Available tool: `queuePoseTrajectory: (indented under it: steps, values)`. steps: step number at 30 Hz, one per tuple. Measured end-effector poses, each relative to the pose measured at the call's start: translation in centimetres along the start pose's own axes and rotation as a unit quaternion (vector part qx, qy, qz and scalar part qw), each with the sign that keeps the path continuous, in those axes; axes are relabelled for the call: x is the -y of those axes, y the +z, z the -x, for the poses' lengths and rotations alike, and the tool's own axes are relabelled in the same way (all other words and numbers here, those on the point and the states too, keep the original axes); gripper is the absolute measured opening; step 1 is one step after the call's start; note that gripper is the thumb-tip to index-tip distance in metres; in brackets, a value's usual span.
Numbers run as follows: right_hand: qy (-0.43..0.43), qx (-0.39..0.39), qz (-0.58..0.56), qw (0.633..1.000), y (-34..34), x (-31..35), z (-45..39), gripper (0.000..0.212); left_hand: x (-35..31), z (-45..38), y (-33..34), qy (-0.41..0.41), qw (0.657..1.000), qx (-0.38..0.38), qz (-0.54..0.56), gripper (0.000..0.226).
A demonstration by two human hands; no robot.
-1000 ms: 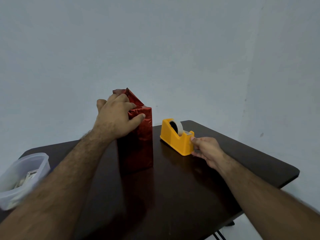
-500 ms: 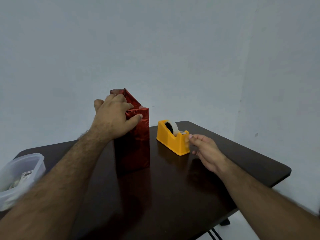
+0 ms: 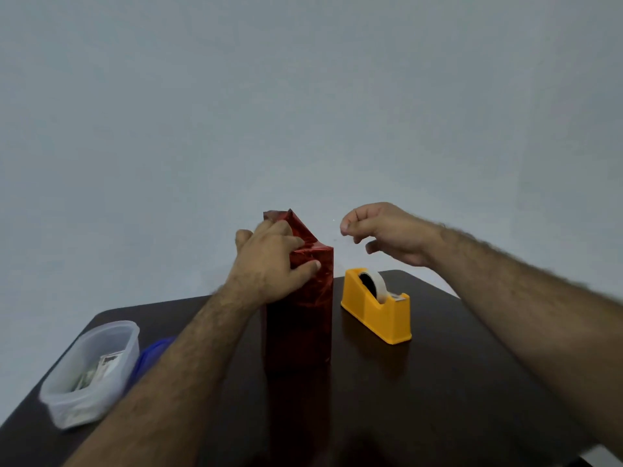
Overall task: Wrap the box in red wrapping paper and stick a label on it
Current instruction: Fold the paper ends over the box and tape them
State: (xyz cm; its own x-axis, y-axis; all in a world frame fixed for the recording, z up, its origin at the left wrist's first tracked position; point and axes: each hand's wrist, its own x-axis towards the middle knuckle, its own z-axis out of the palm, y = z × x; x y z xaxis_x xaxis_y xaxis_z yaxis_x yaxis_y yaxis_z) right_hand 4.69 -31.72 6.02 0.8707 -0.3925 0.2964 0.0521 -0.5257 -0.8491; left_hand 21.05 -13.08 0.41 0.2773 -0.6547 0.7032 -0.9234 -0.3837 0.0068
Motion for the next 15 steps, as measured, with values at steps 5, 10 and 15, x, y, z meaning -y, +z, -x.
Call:
queuePoseTrajectory:
  steps: [5,10,15]
  values:
    - [0.052,0.101,0.113,0.987,0.3,2.5,-3.8,0.012,0.1,-0.1,-0.5,0.0,1.0,0.013,0.013,0.056]
    - [0.077,0.17,0.183,0.965,1.1,2.9,-6.0,0.012,0.5,-0.1,-0.5,0.005,0.999,0.007,0.037,0.054]
    - [0.11,0.144,0.187,0.966,1.4,2.8,-7.3,0.007,0.4,-0.2,-0.4,-0.001,0.999,0.005,0.041,0.054]
